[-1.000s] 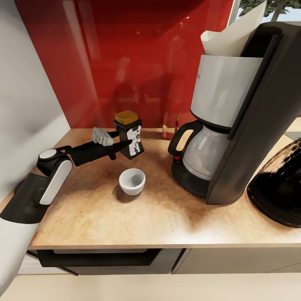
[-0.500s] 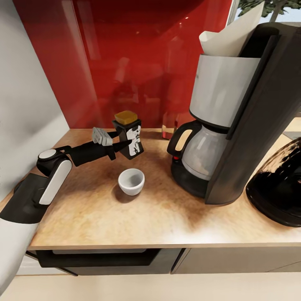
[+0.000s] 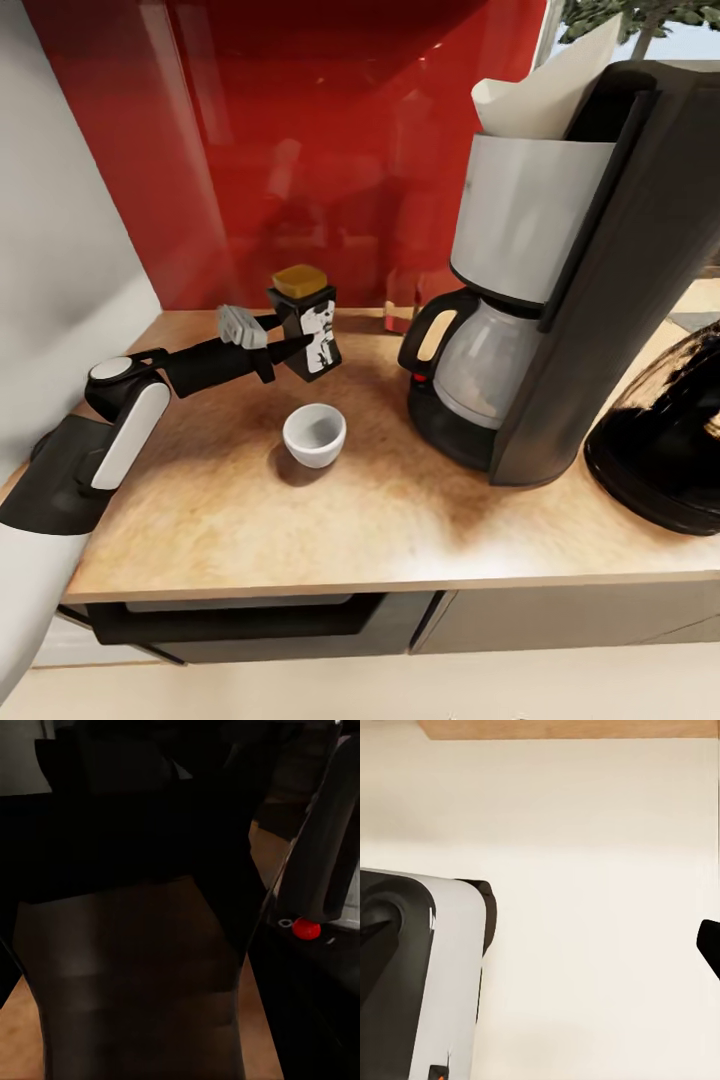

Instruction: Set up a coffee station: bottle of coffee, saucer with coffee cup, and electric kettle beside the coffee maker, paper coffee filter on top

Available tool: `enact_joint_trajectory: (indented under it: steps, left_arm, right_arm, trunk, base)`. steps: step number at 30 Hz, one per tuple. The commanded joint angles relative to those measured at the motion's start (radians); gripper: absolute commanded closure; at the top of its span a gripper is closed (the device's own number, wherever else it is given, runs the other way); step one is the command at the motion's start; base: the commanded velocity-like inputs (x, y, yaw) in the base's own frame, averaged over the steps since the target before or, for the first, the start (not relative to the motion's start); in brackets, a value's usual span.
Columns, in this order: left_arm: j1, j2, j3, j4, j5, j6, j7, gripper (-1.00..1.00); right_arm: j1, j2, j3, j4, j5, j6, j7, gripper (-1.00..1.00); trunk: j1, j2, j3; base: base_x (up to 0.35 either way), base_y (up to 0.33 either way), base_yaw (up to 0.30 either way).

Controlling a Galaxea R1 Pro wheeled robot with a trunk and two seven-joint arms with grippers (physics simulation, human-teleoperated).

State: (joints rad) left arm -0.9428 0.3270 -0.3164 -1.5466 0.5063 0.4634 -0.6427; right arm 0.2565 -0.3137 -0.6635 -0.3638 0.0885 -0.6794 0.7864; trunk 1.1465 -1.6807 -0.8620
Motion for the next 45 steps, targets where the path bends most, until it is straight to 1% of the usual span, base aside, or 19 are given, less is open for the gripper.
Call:
enact_joint_trajectory:
  steps: [1,15,21,24,25,26,29,36,45]
  left_arm:
    - [0.0,-0.007,0.0,0.0,0.009,0.008,0.002,1.0]
    - [-0.001,-0.006,-0.001,0.003,0.002,0.007,0.004,1.0]
    - [0.0,-0.009,-0.013,0.009,-0.001,0.007,0.006,1.0]
    - [-0.001,-0.011,-0.019,0.01,-0.011,0.009,0.008,1.0]
    - [-0.001,-0.022,-0.02,0.014,-0.022,0.011,0.008,1.0]
    - [0.0,-0.044,-0.02,0.035,-0.032,0.013,0.006,1.0]
    - [-0.001,-0.052,-0.02,0.047,-0.035,0.013,0.005,1.0]
    - [-0.001,-0.058,-0.019,0.054,-0.035,0.014,0.004,1.0]
    - [0.0,-0.057,-0.017,0.051,-0.035,0.012,0.003,1.0]
  right_arm:
    - [0.0,0.001,-0.008,-0.001,0.009,-0.003,0.005,-1.0]
    - [0.0,0.001,-0.008,-0.001,0.008,-0.003,0.004,-1.0]
    - [0.0,0.001,-0.008,-0.001,0.009,-0.003,0.004,-1.0]
    - [0.0,0.001,-0.009,-0.001,0.009,-0.003,0.004,-1.0]
    - [0.0,0.001,-0.009,-0.001,0.009,-0.003,0.004,-1.0]
    - [0.0,0.001,-0.008,-0.001,0.01,-0.003,0.004,-1.0]
    - [0.0,0.001,-0.009,-0.001,0.011,-0.003,0.004,-1.0]
    - [0.0,0.001,-0.009,-0.001,0.011,-0.003,0.004,-1.0]
    - [0.0,0.001,-0.008,-0.001,0.011,-0.003,0.004,-1.0]
  trunk:
    - [0.005,0.0,-0.001]
    - [0.005,0.0,-0.001]
    - [0.005,0.0,-0.001]
    - [0.005,0.0,-0.001]
    - [0.005,0.0,-0.001]
    - [0.005,0.0,-0.001]
    - [0.005,0.0,-0.001]
    - [0.005,0.0,-0.001]
    - [0.005,0.0,-0.001]
  base:
    - [0.0,0.003,-0.188]
    - [0.0,0.0,-0.039]
    - [0.0,0.0,0.0]
    - [0.0,0.0,0.0]
    - [0.0,0.0,0.0]
    - [0.0,0.0,0.0]
    - [0.0,0.0,0.0]
    - [0.0,0.0,0.0]
    - [0.0,0.0,0.0]
